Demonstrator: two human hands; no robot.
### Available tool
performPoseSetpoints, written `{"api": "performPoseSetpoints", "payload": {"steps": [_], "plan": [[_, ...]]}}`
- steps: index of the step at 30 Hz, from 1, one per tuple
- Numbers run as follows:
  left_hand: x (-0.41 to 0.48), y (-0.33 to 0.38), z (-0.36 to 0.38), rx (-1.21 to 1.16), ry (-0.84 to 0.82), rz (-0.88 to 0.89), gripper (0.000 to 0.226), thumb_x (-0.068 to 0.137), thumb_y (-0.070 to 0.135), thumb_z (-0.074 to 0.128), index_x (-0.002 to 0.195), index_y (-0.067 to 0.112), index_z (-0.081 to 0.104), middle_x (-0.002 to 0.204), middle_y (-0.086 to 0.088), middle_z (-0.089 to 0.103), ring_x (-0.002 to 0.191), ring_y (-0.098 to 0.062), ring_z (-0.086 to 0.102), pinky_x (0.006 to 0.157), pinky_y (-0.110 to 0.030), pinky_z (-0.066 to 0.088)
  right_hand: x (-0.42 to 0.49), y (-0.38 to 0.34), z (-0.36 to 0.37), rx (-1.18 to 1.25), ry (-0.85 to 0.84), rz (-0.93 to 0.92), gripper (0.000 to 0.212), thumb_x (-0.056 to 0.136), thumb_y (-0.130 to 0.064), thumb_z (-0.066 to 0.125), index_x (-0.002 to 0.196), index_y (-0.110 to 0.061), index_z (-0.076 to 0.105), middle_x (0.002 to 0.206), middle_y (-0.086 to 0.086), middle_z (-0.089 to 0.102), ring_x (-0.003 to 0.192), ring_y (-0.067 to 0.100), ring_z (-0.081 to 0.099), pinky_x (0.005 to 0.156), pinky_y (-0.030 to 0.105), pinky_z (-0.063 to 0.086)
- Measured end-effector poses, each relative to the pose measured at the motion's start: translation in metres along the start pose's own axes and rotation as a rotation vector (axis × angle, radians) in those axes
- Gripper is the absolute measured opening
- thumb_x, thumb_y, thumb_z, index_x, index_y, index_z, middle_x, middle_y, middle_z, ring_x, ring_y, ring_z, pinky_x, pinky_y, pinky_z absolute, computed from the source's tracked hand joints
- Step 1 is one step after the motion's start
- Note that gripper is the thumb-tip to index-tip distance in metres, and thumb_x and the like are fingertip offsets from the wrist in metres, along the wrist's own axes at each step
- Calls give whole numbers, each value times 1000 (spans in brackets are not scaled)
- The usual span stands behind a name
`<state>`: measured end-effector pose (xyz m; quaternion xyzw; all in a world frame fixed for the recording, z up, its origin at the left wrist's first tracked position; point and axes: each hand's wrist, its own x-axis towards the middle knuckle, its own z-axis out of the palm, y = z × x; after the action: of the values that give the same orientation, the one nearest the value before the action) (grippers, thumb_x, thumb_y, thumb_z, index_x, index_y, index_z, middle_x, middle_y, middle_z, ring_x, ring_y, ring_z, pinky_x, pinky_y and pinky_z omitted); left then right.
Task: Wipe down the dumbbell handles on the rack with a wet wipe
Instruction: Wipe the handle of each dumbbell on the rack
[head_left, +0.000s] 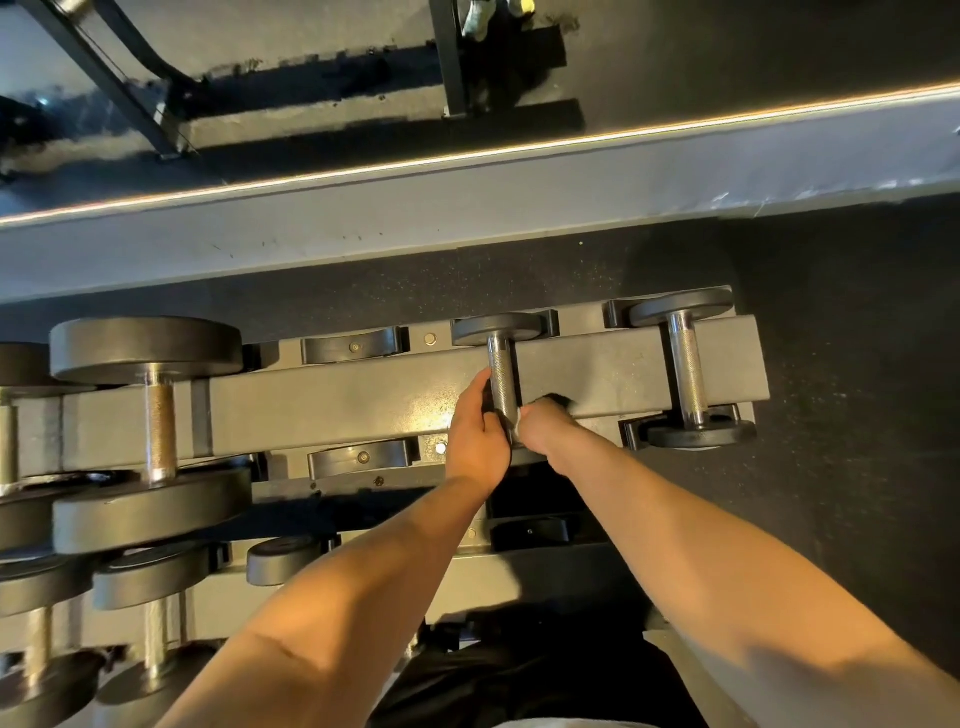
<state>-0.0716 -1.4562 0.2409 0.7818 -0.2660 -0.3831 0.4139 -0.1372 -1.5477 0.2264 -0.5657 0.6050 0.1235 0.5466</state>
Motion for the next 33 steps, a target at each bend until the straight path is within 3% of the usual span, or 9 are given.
{"api": "performPoseSetpoints", "payload": {"steps": [6,10,13,17,19,22,26,28,33], "plan": [[1,-1,1,-44,-24,-37,63,100,4,33,140,53,40,135,11,58,126,-11,55,112,-43,46,-15,3,-5,-94,-1,-18,29,98,-22,54,121,-6,63,93,6,61,84,23,58,78,30,47],[3,-1,1,-47,-24,-45,61,101,6,33,143,50,39,134,10,61,122,-12,58,109,-43,48,-30,13,-6,-41,41,-69,26,91,-35,57,97,-12,69,94,7,67,93,28,64,89,41,54],[1,-1,2,-61,-18,-56,58,103,9,34,142,52,40,128,12,63,117,-11,61,104,-39,52,-32,11,1,-34,69,-58,31,90,-44,56,97,-16,69,94,6,68,92,28,64,88,44,55],[0,-1,2,-85,34,-87,48,106,12,32,145,38,43,120,8,62,109,-14,60,92,-30,50,-31,1,3,-41,34,-21,28,93,-37,59,104,-11,65,106,10,68,96,26,64,89,39,56],[-2,-5,2,-101,40,-137,44,107,16,32,146,35,43,122,4,62,105,-16,60,84,-29,47,-30,-2,0,-30,12,-5,22,93,-31,64,103,-13,60,105,10,66,95,25,64,89,36,55],[-11,-16,-1,-122,22,-158,42,107,20,32,144,34,45,122,0,64,100,-12,61,76,-23,45,-32,-4,-2,-109,59,20,29,88,-33,71,102,-9,61,102,9,64,93,26,63,88,34,53],[-24,-23,-6,-113,1,-116,39,110,27,30,145,27,48,127,0,62,110,-10,58,89,-17,43,-42,-5,-5,-302,266,-19,30,90,-35,68,76,-17,48,77,2,52,86,24,54,84,36,35],[-28,-23,-8,-106,-18,-103,40,111,32,29,145,26,48,132,2,60,120,-14,55,103,-25,40,-45,-1,-8,-287,323,-46,25,92,-37,65,83,-16,55,76,1,52,87,25,55,81,38,31],[-39,-29,-13,-29,-66,-36,40,110,38,31,145,26,47,136,8,55,125,-8,49,104,-20,32,-41,-4,-5,-91,352,-119,30,95,-39,58,108,-14,70,102,6,67,89,24,52,80,35,31]]}}
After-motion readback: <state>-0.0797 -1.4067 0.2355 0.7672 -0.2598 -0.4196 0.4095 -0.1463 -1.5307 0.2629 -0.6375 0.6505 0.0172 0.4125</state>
